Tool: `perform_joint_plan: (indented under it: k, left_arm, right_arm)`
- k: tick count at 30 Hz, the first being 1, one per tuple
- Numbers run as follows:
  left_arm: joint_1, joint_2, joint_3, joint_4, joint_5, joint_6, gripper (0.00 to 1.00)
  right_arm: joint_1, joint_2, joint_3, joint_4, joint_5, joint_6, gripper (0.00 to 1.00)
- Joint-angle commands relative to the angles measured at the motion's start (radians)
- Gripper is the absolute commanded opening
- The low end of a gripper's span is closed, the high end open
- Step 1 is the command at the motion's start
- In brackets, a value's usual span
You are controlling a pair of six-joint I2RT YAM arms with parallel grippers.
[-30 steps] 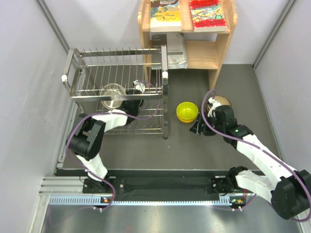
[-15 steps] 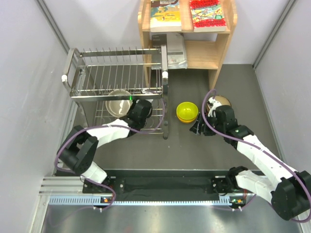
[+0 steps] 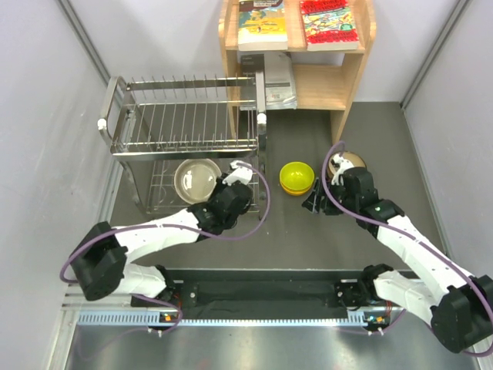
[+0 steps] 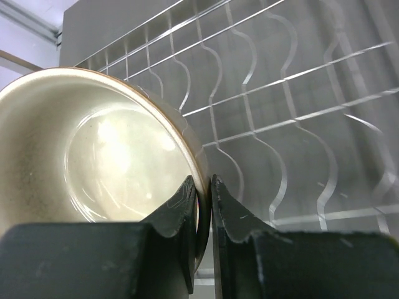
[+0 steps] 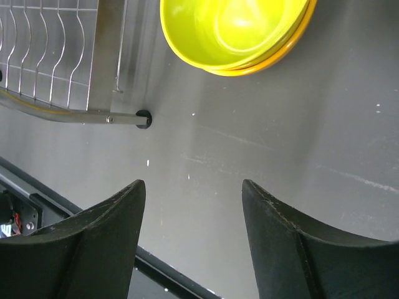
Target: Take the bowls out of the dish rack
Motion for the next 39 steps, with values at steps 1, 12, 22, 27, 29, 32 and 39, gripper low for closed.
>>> perform_joint_plan:
  k: [1, 12, 22, 27, 29, 32, 39]
  left_arm:
    - [-0.080, -0.100, 0.026, -0.056, -0.106, -0.089, 0.00]
    - [-0.393, 0.015, 0.161, -0.292, -0.049, -0.282, 0.00]
    - [-0.582, 0.207, 0.342, -0.381, -0.006, -0.376, 0.00]
    - [-0.639, 0.279, 0.439, -0.473, -0.014, -0.402, 0.00]
    - [-0.657, 0.278, 0.447, -0.484, 0.010, -0.409, 0.00]
    - [-0.686, 0.269, 0.448, -0.426, 0.035, -0.368, 0.00]
    - [-0.668, 0.347, 0.499, -0.239, 0.039, -0.154, 0.00]
  right_arm:
    - [0.006, -0.039, 0.074, -0.010, 0.038, -0.004, 0.64]
    - [0.006, -0.051, 0.154, -0.027, 0.127, -0.004, 0.65]
    - [0.006, -0.054, 0.174, -0.048, 0.183, -0.027, 0.65]
    - [0.004, -0.063, 0.157, -0.044, 0.190, -0.031, 0.65]
    - [0.003, -0.066, 0.152, -0.044, 0.193, -0.033, 0.65]
    - [0.000, -0.073, 0.155, -0.050, 0.207, -0.036, 0.65]
    - [-0.019, -0.108, 0.191, -0.091, 0.238, -0.034, 0.76]
